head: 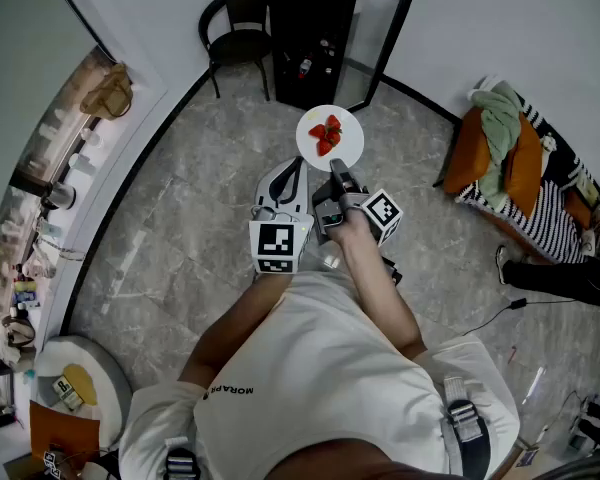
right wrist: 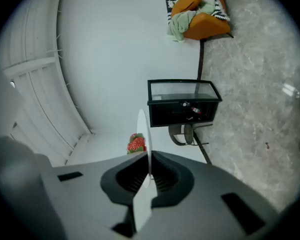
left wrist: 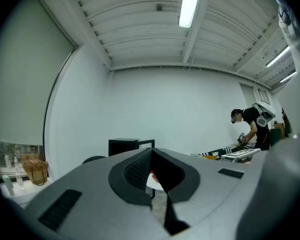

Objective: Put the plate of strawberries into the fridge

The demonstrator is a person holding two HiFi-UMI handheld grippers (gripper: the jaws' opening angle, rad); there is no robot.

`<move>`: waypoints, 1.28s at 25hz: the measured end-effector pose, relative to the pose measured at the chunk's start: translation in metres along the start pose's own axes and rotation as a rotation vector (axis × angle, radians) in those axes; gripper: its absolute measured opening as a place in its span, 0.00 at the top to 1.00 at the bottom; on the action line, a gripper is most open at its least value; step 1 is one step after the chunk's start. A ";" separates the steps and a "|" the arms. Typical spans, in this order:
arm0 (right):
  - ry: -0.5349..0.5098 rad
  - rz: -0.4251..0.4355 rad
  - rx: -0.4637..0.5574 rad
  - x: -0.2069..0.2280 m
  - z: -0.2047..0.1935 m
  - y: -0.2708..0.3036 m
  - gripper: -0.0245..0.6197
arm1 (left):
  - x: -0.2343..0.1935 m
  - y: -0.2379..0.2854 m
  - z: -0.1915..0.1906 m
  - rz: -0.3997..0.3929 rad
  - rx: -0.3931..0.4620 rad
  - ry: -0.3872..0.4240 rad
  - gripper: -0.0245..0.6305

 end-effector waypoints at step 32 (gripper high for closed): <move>-0.116 -0.025 -0.086 -0.011 0.052 -0.009 0.93 | 0.061 0.020 -0.010 0.074 -0.067 0.040 0.96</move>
Point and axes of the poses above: the fingertips, and each gripper's own axes: y forward along the fingers, x to its right, z out of its top, the point moved 8 cm from there along -y, backward along the fingers, and after that the axes turned 14 degrees about y, right-handed, at the moved point
